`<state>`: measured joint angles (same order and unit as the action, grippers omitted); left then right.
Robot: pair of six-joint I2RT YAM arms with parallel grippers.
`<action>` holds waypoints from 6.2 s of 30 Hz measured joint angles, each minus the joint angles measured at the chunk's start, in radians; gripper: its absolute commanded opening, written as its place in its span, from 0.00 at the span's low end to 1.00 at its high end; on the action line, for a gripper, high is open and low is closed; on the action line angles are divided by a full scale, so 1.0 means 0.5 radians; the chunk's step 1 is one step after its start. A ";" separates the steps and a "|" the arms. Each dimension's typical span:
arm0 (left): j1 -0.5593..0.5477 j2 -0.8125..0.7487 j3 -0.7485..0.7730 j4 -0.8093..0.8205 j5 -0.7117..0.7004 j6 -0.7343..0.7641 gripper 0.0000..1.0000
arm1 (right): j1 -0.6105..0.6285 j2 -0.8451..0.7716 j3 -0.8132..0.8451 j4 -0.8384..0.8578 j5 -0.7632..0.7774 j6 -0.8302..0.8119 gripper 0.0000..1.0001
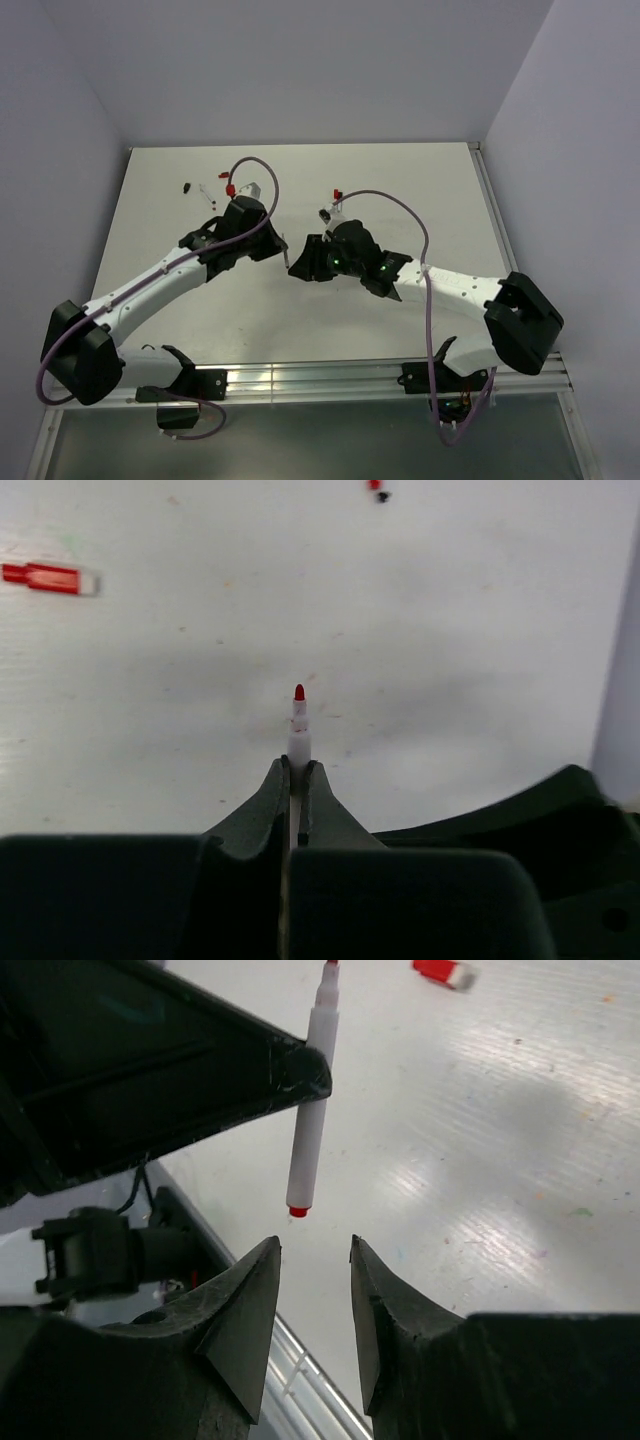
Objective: Insert the pens into the pen caps
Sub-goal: Pick up the pen from the center of the board, then insert the pen cap onto the pen.
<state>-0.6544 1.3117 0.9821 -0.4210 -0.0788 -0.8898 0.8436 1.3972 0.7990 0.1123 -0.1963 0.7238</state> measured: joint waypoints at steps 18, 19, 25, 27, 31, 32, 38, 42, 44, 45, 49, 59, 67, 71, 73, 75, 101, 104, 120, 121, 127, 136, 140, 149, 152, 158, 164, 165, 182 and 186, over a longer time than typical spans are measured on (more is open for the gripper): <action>0.001 -0.251 -0.195 0.291 0.270 -0.170 0.00 | 0.001 -0.191 -0.106 0.282 -0.156 0.067 0.47; 0.001 -0.256 -0.195 0.294 0.269 -0.170 0.00 | 0.001 -0.191 -0.106 0.282 -0.155 0.069 0.47; 0.001 -0.261 -0.195 0.291 0.246 -0.169 0.00 | 0.001 -0.217 -0.106 0.256 -0.131 0.076 0.47; 0.001 -0.265 -0.195 0.286 0.227 -0.169 0.00 | 0.000 -0.248 -0.107 0.233 -0.107 0.075 0.47; 0.001 -0.285 -0.195 0.262 0.208 -0.167 0.00 | 0.000 -0.309 -0.107 0.175 -0.053 0.069 0.47; 0.001 -0.294 -0.195 0.254 0.207 -0.167 0.01 | 0.000 -0.317 -0.107 0.165 -0.042 0.066 0.47; 0.001 -0.344 -0.207 0.288 0.226 -0.169 0.00 | -0.001 -0.298 -0.107 0.150 -0.030 0.060 0.47; 0.000 -0.356 -0.233 0.345 0.273 -0.182 0.00 | -0.004 -0.248 -0.107 0.148 -0.032 0.059 0.47; 0.000 -0.356 -0.240 0.361 0.301 -0.185 0.00 | -0.004 -0.227 -0.105 0.150 -0.041 0.059 0.47; 0.000 -0.356 -0.247 0.378 0.314 -0.190 0.00 | -0.004 -0.213 -0.105 0.150 -0.049 0.060 0.47; 0.000 -0.356 -0.271 0.433 0.372 -0.200 0.00 | -0.004 -0.156 -0.085 0.154 -0.069 0.060 0.47; -0.015 -0.355 -0.274 0.483 0.428 -0.200 0.00 | -0.005 -0.130 -0.060 0.158 -0.062 0.060 0.40; -0.022 -0.349 -0.290 0.497 0.428 -0.199 0.00 | -0.008 -0.130 -0.045 0.149 -0.056 0.076 0.33; -0.030 -0.349 -0.291 0.504 0.428 -0.199 0.00 | -0.009 -0.130 -0.037 0.146 -0.050 0.077 0.33; -0.034 -0.349 -0.294 0.506 0.428 -0.198 0.00 | -0.010 -0.130 -0.037 0.146 -0.050 0.082 0.31; -0.036 -0.349 -0.301 0.507 0.428 -0.199 0.00 | -0.011 -0.130 -0.037 0.146 -0.050 0.083 0.28; -0.079 -0.332 -0.010 0.066 -0.024 -0.076 0.39 | -0.027 -0.132 -0.035 0.027 0.024 0.066 0.00; -0.060 -0.303 0.174 -0.101 -0.219 -0.023 0.43 | -0.043 -0.148 -0.039 0.005 0.024 0.063 0.00; 0.173 0.455 0.300 -0.542 -0.570 -0.088 0.31 | -0.215 -0.581 -0.359 -0.025 -0.068 -0.050 0.00; 0.175 0.488 0.299 -0.548 -0.569 -0.149 0.32 | -0.220 -0.592 -0.372 -0.028 -0.069 -0.053 0.00; 0.179 0.668 0.469 -0.635 -0.614 -0.287 0.36 | -0.253 -0.659 -0.436 -0.051 -0.068 -0.069 0.00; 0.182 0.962 0.764 -0.574 -0.589 0.430 0.58 | -0.283 -0.793 -0.498 -0.063 -0.069 -0.070 0.00; 0.182 0.995 0.762 -0.592 -0.590 0.769 0.60 | -0.288 -0.815 -0.499 -0.065 -0.073 -0.072 0.00; 0.212 1.003 0.752 -0.552 -0.419 1.344 0.59 | -0.288 -0.826 -0.498 -0.149 -0.112 -0.083 0.00; 0.242 1.028 0.754 -0.552 -0.346 1.440 0.61 | -0.289 -0.850 -0.498 -0.184 -0.113 -0.083 0.00; 0.343 1.131 0.763 -0.560 -0.196 1.551 0.62 | -0.289 -0.916 -0.498 -0.222 -0.112 -0.082 0.00; 0.395 1.196 0.839 -0.558 -0.139 1.602 0.61 | -0.289 -0.941 -0.498 -0.285 -0.111 -0.081 0.00; 0.395 1.204 0.852 -0.557 -0.128 1.604 0.61 | -0.289 -0.945 -0.498 -0.293 -0.111 -0.079 0.00; 0.424 1.268 0.876 -0.561 -0.040 1.640 0.60 | -0.289 -0.984 -0.498 -0.339 -0.105 -0.075 0.00; 0.425 1.273 0.876 -0.562 -0.024 1.640 0.60 | -0.289 -0.994 -0.498 -0.340 -0.103 -0.075 0.00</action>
<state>-0.4419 1.9480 1.4200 -0.7021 -0.0906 -0.0696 0.6991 0.9001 0.5499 -0.0578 -0.2478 0.6865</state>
